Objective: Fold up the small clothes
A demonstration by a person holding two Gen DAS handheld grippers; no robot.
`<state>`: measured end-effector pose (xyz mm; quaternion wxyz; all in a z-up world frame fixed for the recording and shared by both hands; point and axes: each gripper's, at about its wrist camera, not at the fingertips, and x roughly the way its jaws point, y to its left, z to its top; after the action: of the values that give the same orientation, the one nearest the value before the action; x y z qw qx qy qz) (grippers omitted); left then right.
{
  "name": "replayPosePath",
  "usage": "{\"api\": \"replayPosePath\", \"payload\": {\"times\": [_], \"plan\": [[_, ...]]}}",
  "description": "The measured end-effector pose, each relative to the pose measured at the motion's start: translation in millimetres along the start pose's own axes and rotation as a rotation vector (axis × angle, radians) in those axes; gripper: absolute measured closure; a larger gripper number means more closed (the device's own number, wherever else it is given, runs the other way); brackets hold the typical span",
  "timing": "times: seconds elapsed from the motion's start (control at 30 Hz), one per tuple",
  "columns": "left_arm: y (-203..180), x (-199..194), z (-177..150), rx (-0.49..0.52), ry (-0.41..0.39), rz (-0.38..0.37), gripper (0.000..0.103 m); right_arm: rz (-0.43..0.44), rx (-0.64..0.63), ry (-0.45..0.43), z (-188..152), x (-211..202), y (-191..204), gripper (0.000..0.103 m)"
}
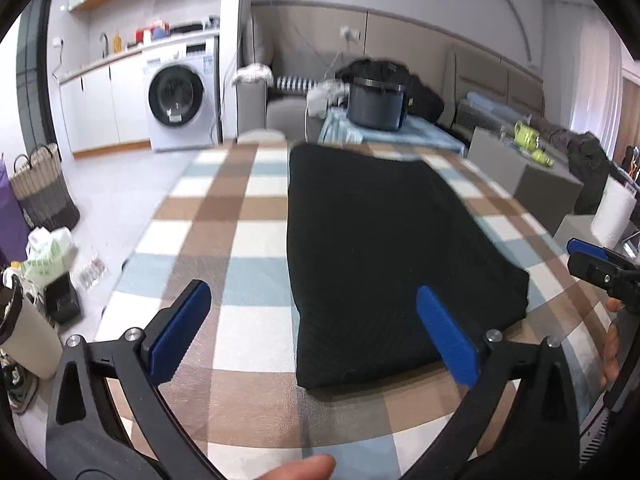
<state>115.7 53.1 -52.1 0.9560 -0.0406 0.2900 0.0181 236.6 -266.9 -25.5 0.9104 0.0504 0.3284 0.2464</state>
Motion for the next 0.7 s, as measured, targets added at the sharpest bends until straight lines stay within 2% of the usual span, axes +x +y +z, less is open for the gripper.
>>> {"api": "replayPosePath", "payload": {"times": [0.13,0.4,0.5,0.7], "plan": [[2,-19,-6,0.008,-0.064,0.014,0.000,0.030,-0.047,-0.061,-4,-16,3,0.000],[2,-39,-20,0.026,-0.166,-0.007,0.000,0.039,-0.096,-0.180,-18,-31,-1,0.000],[1,-41,-22,0.041,-0.186,-0.001,0.000,0.041,-0.091,-0.227,-21,-37,-2,0.000],[9,-35,-23,0.002,-0.190,-0.022,0.001,0.023,-0.120,-0.253,-28,-35,-1,0.000]]}}
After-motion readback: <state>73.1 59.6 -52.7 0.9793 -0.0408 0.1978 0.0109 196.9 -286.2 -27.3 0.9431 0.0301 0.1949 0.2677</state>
